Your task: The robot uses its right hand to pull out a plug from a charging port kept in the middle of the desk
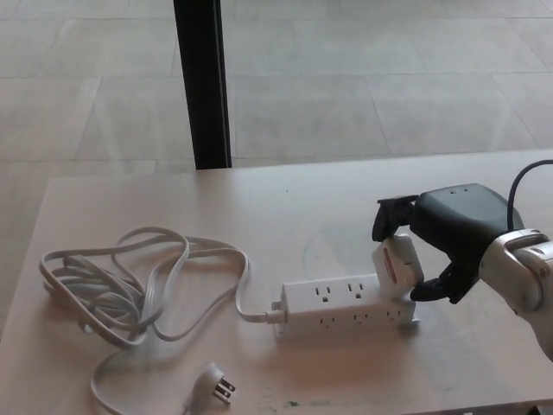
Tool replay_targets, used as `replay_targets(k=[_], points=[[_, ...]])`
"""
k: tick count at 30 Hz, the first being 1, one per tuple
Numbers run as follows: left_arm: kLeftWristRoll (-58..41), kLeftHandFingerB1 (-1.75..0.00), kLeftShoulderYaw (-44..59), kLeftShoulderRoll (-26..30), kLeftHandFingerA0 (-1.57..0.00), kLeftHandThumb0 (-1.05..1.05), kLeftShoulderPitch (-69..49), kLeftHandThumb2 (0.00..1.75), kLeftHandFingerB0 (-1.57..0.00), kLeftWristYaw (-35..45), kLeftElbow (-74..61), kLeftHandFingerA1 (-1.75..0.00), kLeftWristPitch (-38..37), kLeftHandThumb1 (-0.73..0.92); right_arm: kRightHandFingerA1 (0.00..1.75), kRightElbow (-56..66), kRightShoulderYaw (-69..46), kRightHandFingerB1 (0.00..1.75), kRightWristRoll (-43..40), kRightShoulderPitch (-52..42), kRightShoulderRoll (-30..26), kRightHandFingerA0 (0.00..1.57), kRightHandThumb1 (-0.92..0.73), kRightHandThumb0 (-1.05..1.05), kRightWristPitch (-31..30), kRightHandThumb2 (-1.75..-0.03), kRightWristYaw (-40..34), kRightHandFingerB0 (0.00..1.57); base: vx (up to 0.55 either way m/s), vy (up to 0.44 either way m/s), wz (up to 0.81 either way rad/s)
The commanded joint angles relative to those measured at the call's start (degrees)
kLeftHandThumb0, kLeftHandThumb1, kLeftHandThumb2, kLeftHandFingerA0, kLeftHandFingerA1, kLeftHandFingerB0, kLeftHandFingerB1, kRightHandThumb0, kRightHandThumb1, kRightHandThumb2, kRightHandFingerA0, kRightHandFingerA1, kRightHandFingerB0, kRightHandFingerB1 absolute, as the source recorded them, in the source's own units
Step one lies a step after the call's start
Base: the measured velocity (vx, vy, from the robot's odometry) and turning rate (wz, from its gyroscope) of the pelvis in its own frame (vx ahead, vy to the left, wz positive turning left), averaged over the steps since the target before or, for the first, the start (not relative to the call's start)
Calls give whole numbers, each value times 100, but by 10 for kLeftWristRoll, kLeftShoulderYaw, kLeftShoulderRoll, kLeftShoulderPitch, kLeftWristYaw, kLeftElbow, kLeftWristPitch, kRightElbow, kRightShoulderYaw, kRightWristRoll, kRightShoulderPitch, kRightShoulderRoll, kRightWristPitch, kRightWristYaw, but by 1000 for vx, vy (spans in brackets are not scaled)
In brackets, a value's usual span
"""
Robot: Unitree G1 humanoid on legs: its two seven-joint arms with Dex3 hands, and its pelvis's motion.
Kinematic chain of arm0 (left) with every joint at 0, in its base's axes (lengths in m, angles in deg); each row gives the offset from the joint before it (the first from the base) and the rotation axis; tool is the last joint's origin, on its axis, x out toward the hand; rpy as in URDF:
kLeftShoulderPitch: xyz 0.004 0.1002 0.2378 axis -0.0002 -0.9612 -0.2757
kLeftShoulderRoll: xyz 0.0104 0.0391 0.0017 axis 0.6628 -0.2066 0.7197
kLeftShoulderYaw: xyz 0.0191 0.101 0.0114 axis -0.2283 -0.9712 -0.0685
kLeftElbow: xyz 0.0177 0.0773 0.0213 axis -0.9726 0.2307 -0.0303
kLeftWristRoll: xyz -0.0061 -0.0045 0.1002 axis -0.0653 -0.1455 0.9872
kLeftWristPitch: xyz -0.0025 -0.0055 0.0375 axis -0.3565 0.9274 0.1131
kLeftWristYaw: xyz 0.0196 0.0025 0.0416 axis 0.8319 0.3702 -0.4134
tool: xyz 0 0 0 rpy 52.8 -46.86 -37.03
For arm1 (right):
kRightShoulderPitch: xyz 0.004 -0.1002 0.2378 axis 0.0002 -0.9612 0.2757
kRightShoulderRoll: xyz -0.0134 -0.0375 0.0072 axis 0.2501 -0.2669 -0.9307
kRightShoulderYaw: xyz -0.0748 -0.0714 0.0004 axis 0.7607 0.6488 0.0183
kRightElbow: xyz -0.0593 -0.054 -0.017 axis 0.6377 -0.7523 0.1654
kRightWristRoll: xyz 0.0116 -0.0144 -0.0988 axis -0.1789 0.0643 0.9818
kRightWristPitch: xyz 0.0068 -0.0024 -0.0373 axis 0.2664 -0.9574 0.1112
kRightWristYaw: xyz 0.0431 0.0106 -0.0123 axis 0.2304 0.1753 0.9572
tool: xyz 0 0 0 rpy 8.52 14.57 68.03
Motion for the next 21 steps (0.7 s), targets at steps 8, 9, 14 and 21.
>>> replay_targets(k=[8, 9, 14, 21], points=[[-14, -46, 9, 3, -71, -95, -10, 94, -47, 6, -6, -56, -5, 80, 173, -7, -62, 94, -5, 31, -11, 88, -49, -23, -17, -76, -9, 87, 0, 0, 0], [-13, -41, 9, 3, -72, -91, -10, 85, -46, 7, -6, -53, -6, 92, 175, -9, -66, 123, -7, 33, -15, 88, -48, -21, -9, -83, -12, 83, 0, 0, 0], [-15, -41, 12, 5, -78, -90, -12, 82, -47, 8, -6, -56, -10, 92, 175, -13, -94, 130, -18, 53, -18, 86, -45, -20, -16, -83, -2, 83, 0, 0, 0], [-12, -46, 11, 4, -74, -97, -17, 94, -47, 7, -5, -57, -15, 81, 175, -29, -137, 170, -45, 57, -46, 92, -37, -18, 15, -109, -7, 78, 0, 0, 0]])
